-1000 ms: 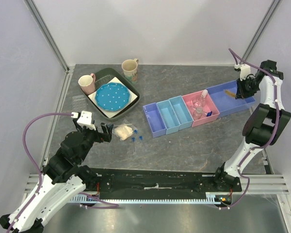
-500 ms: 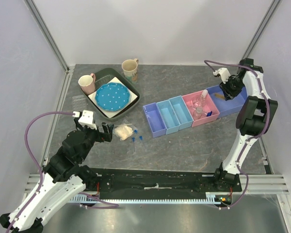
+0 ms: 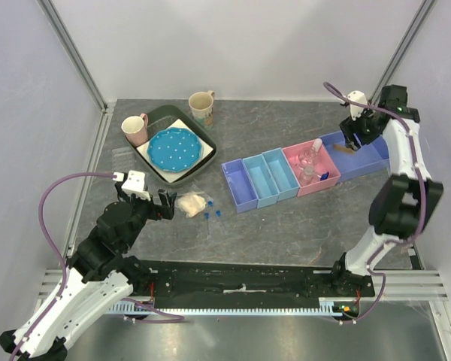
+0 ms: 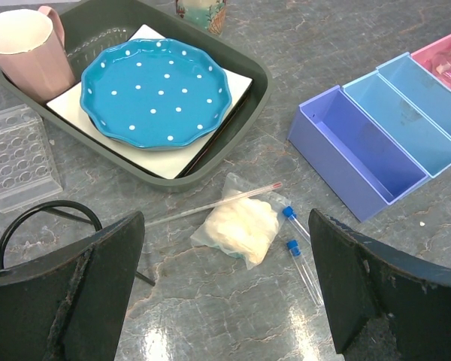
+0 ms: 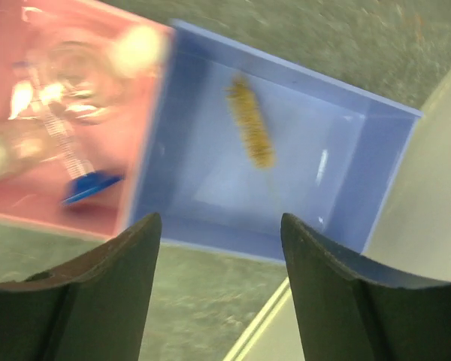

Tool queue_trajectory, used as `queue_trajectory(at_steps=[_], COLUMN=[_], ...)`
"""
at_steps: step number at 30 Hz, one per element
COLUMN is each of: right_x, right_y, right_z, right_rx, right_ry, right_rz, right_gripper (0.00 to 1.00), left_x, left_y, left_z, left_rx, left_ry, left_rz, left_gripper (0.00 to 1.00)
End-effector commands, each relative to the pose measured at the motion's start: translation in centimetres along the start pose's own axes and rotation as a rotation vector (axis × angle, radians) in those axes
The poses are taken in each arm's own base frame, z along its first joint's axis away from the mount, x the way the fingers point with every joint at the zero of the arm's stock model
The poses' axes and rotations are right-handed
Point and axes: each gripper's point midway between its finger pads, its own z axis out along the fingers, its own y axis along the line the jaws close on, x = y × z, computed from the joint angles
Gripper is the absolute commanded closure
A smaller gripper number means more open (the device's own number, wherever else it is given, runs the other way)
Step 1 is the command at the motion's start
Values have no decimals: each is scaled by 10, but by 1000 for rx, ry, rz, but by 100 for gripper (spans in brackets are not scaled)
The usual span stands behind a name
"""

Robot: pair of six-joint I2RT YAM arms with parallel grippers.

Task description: Organize the chemistry lab equipment

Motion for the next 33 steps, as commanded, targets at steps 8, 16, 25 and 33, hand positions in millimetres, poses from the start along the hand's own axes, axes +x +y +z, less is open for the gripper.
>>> queue_trajectory(at_steps=[8, 16, 25, 33], right_x=[-76, -65, -58, -61], right_y=[180, 207, 215, 214], right_z=[-116, -102, -114, -125], right_rx=[-353, -522, -485, -460], right_ry=[-667, -656, -677, -700], right_rz=[46, 125, 101, 84], right_gripper=[2, 2, 2, 2], left_x=[-28, -50, -76, -39], left_y=[-11, 0, 58, 143], left_z=[-7, 14, 60, 102], left_rx=[61, -77, -180, -357], left_ry=[-80, 39, 116, 235], left_rz=[-58, -31, -180, -326], left_gripper=[5, 4, 3, 2])
